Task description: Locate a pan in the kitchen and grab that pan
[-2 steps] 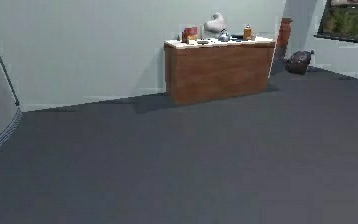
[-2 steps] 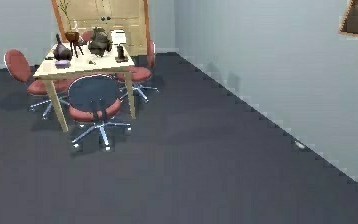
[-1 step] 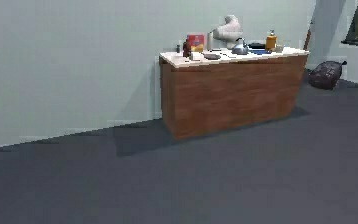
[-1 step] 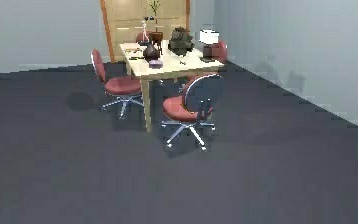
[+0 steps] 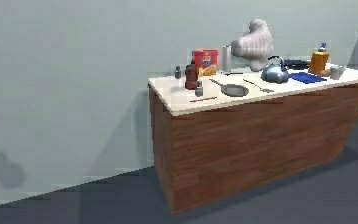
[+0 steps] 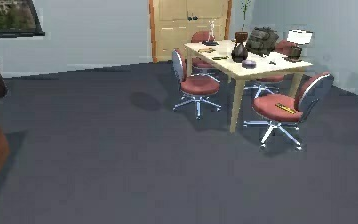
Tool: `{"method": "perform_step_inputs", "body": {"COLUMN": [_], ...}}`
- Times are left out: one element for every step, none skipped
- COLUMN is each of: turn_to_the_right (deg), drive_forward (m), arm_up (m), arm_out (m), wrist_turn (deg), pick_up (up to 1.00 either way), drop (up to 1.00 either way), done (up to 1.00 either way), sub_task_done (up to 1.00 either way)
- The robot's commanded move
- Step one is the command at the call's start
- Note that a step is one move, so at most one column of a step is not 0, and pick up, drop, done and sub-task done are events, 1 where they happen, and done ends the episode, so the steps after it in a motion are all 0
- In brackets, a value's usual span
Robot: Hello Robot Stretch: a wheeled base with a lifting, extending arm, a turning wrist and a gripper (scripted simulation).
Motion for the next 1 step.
{"method": "perform_step_inputs", "body": {"turn_to_the_right": [0.0], "drive_forward": [0.40], "arm_up": [0.00], "arm_out": [0.00], "wrist_turn": [0.0], "pick_up": [0.00], "drop": [0.00], "done": [0.00], "sub_task_done": [0.00]}}
